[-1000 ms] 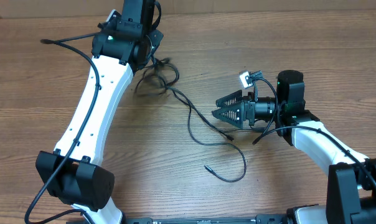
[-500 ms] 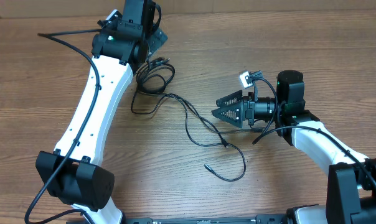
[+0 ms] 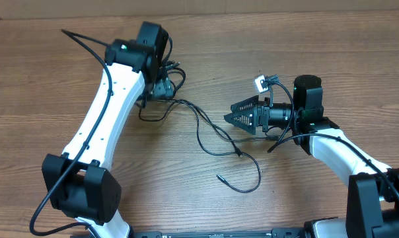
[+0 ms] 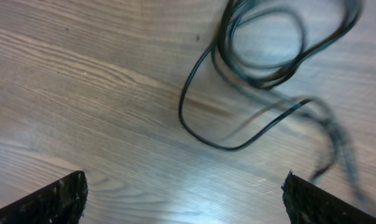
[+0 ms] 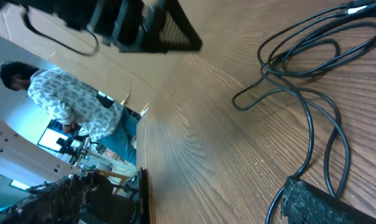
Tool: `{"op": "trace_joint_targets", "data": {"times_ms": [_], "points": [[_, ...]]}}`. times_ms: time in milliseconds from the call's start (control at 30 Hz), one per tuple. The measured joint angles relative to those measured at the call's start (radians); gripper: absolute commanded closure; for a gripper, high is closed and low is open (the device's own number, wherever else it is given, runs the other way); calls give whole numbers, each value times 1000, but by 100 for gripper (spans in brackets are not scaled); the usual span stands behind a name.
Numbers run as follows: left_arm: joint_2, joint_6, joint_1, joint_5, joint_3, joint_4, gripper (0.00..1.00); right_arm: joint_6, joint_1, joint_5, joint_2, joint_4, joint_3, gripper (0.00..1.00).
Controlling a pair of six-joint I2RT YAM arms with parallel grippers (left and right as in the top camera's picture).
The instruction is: Untangle cables
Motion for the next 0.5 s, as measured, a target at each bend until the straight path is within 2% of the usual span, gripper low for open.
{"op": "trace_joint_targets", "data": {"times_ms": [133, 300, 500], "points": [[0, 204, 0, 61, -138, 52, 0, 0, 0, 35, 0, 0, 0, 0], [0, 641, 0, 310, -252, 38, 0, 1, 0, 85, 0, -2, 0, 0], [0, 882, 0, 382, -309, 82, 0, 0, 0, 98, 0, -20, 0, 0]]}}
